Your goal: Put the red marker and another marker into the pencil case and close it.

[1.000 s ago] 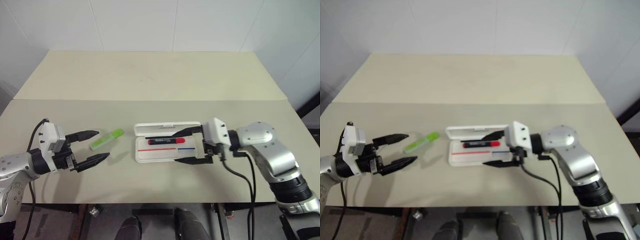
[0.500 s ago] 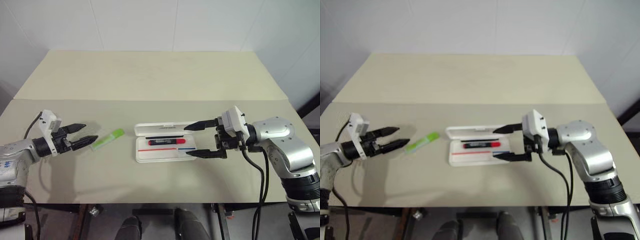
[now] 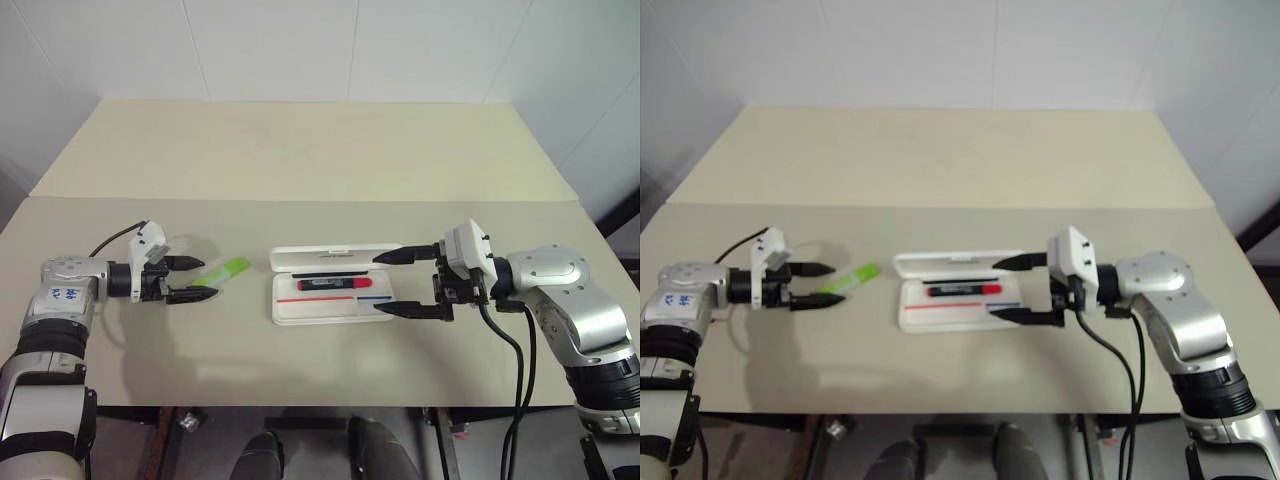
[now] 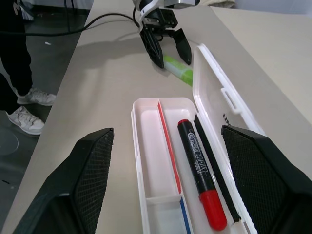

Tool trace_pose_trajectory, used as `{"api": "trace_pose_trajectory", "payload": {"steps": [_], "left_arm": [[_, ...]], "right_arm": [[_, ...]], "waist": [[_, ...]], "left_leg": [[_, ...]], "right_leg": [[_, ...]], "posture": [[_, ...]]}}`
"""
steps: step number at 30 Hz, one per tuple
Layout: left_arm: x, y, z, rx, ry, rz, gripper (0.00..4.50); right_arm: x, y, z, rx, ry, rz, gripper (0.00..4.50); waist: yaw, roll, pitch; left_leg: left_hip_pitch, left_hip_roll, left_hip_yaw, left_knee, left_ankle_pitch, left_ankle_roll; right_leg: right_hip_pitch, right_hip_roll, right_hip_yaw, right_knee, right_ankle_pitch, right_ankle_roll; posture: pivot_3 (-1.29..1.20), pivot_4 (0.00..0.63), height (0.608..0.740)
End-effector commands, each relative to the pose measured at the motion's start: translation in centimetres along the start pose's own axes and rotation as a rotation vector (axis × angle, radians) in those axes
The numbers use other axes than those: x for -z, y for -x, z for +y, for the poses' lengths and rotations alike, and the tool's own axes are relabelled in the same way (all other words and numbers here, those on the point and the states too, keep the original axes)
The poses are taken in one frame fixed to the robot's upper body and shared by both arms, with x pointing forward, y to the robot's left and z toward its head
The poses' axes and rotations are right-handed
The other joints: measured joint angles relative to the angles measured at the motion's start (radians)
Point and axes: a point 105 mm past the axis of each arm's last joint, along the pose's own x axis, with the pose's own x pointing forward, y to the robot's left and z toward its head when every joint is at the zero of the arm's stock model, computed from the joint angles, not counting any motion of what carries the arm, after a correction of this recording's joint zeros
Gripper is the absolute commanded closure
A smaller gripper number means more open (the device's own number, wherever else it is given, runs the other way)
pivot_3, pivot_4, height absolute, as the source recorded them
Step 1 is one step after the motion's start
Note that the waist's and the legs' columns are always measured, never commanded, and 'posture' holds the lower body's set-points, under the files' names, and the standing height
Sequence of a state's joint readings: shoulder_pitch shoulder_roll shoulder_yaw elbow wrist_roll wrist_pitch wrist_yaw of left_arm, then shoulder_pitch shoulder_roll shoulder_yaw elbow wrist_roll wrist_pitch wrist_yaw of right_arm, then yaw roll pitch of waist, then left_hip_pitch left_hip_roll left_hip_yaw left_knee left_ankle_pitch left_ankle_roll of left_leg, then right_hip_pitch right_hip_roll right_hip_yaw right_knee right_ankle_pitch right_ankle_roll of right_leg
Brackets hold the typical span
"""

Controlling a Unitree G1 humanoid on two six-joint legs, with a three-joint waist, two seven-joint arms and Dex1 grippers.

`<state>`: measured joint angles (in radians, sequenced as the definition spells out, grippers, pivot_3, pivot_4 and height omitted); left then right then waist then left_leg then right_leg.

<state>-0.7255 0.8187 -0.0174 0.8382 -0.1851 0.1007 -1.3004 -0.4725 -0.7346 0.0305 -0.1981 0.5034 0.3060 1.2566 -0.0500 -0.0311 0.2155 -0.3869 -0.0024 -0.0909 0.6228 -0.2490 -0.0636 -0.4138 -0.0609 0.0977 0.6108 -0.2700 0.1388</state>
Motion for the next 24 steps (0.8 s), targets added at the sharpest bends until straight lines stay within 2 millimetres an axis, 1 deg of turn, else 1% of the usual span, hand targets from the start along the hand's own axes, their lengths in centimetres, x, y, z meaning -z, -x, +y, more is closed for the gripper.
{"api": "trace_pose_trajectory", "payload": {"steps": [1,5,10,13,18,24], "left_arm": [[1.2,-0.7,-0.1,0.021,-0.019,0.081,0.00],[1.6,-0.9,-0.1,0.034,-0.028,0.109,0.00],[1.1,-1.0,-0.1,0.043,-0.043,0.098,0.00],[0.8,-0.9,-0.1,0.043,-0.052,0.087,0.00],[0.7,-0.9,0.0,0.034,-0.040,0.080,0.00],[0.0,-1.2,0.1,0.030,-0.015,0.046,0.00]], "right_arm": [[-1.1,1.3,0.5,-0.013,0.014,-0.038,0.01],[-1.3,2.0,0.6,-0.005,-0.023,-0.067,0.01],[-1.8,2.5,0.2,0.024,-0.042,-0.100,0.01],[-1.7,2.6,0.0,0.033,-0.040,-0.093,0.01],[-1.5,2.4,-0.3,0.040,-0.030,-0.084,0.01],[-1.4,2.0,-0.7,0.050,-0.018,-0.083,0.01]], "waist": [[0.002,0.000,0.000],[0.009,0.000,0.000],[0.012,0.000,0.000],[0.013,0.000,0.000],[0.015,0.000,0.000],[0.018,0.000,0.000]], "left_leg": [[0.000,0.000,0.000,0.000,0.000,0.000],[0.001,0.000,0.000,0.003,0.000,0.000],[0.001,0.000,0.000,0.006,0.000,0.000],[0.001,0.000,0.000,0.006,0.000,0.000],[0.001,0.000,0.000,0.005,0.000,0.000],[0.001,0.000,0.000,0.006,0.000,0.000]], "right_leg": [[0.000,0.000,0.000,0.000,0.000,0.000],[0.002,0.000,0.000,0.001,0.000,0.001],[0.003,0.000,0.000,0.001,0.001,0.001],[0.003,0.000,0.000,0.001,0.001,0.001],[0.003,0.000,0.000,0.001,0.001,0.001],[0.003,0.000,0.000,0.001,0.001,0.002]], "posture": [[0.00,0.150,0.740],[0.00,0.150,0.740],[0.00,0.150,0.740],[0.00,0.150,0.740],[0.00,0.150,0.740],[0.00,0.150,0.740]]}}
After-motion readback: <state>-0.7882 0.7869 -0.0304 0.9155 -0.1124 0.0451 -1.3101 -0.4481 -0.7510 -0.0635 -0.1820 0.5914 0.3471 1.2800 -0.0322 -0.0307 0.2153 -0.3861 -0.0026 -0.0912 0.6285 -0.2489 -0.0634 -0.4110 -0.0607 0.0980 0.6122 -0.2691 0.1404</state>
